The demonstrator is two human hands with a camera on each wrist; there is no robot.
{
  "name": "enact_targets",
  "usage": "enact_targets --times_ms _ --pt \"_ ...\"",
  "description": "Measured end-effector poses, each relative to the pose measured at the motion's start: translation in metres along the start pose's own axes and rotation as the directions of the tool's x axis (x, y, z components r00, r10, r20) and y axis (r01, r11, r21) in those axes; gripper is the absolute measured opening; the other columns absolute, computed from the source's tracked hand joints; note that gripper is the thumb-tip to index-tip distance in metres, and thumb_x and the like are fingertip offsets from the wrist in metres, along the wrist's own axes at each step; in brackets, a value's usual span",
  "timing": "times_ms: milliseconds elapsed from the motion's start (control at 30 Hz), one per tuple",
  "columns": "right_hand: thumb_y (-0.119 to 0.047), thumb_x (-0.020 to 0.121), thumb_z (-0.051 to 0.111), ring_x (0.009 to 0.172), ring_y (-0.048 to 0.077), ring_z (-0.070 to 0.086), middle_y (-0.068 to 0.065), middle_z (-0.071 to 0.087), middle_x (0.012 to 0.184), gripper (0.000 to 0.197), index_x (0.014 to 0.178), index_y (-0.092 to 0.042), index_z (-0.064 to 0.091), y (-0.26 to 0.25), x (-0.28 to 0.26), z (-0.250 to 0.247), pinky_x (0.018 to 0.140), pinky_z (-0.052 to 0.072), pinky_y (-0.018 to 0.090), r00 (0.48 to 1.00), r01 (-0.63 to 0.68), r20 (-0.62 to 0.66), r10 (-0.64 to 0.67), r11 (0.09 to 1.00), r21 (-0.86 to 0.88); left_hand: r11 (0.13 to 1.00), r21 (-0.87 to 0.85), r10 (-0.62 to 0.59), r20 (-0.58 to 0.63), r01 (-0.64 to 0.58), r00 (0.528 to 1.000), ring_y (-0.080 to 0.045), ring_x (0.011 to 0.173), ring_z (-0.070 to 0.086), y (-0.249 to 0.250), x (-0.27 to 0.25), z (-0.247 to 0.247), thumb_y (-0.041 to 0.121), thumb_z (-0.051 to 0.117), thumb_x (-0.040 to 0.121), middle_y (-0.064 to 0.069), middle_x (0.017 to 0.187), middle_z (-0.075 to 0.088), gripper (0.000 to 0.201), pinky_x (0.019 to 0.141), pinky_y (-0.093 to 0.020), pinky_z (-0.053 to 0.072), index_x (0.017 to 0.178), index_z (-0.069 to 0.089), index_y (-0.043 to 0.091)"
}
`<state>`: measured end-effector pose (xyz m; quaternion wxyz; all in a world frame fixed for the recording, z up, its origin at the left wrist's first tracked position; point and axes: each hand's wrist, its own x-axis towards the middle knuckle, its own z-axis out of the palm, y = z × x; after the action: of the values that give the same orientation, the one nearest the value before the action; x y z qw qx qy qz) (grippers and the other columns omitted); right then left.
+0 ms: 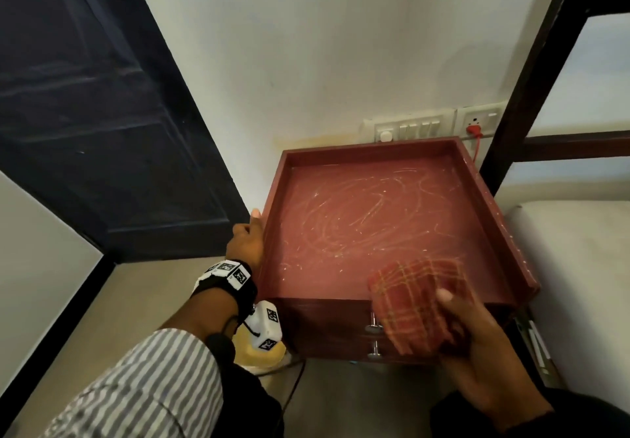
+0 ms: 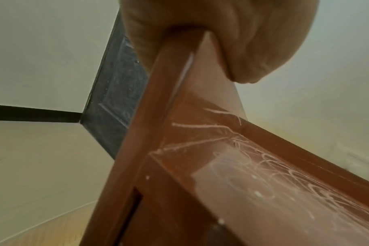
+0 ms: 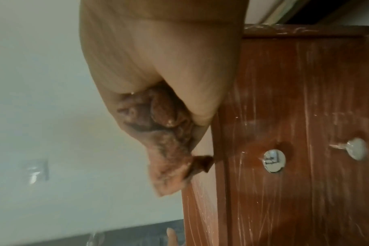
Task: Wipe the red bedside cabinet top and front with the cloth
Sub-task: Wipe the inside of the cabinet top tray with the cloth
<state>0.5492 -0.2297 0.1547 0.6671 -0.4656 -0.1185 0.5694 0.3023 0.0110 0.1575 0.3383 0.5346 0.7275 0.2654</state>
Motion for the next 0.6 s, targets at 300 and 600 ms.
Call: enact_targets --times_ms 300,600 --pt "0.003 0.082 0.067 0.119 0.023 0.061 0.001 0.069 0.125 0.049 0.125 -0.020 0.070 0.001 0.031 0.019 0.110 0.039 0.033 0.787 0.251 0.232 -0.571 -0.046 -0.967 1.000 -0.014 -0.008 -0.062 0.007 0.998 -0.041 0.128 0.052 -0.009 0.012 0.002 0.066 0.024 0.104 -0.025 0.139 0.055 0.075 0.105 -0.046 0.039 0.136 0.054 0.005" --pt "-0.051 0.091 0.044 0.142 0.030 0.041 0.006 0.046 0.155 0.062 0.146 -0.024 0.052 0.032 0.052 0.040 0.121 0.030 0.045 0.940 0.091 0.196 -0.279 -0.349 -0.933 0.998 0.004 0.066 -0.064 -0.066 0.996 -0.043 0.120 0.056 -0.015 0.014 0.004 0.067 0.024 0.102 -0.027 0.128 0.060 0.075 0.103 -0.048 0.041 0.123 0.059 0.005"
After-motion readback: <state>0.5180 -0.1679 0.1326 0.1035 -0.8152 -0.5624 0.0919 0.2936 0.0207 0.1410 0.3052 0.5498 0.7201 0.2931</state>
